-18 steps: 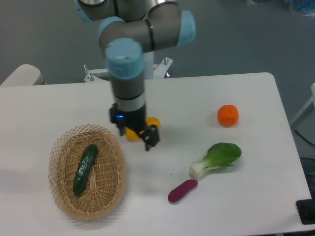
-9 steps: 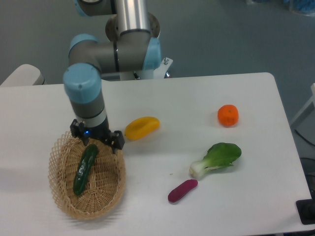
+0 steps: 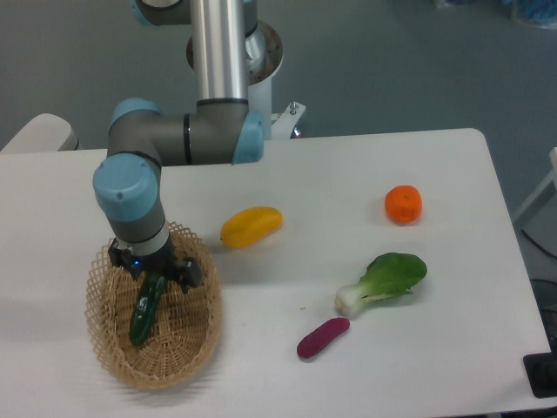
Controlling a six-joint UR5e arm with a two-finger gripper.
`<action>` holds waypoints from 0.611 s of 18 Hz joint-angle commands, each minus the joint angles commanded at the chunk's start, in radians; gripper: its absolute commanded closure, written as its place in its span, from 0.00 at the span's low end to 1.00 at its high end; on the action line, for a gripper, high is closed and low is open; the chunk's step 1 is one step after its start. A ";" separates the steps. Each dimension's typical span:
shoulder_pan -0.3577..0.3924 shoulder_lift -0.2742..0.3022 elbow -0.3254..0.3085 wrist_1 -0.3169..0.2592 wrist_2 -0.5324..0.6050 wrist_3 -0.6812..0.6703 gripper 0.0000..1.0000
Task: Pick up the cucumber from the basket
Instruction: 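Lower the gripper onto the cucumber and close the fingers around it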
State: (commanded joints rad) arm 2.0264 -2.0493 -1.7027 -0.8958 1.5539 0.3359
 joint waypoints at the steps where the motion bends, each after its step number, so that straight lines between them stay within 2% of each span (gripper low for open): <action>1: -0.002 -0.002 -0.002 0.000 0.000 0.000 0.00; 11: -0.021 -0.026 -0.006 0.002 0.000 -0.003 0.00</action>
State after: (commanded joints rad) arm 2.0049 -2.0754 -1.7089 -0.8943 1.5539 0.3329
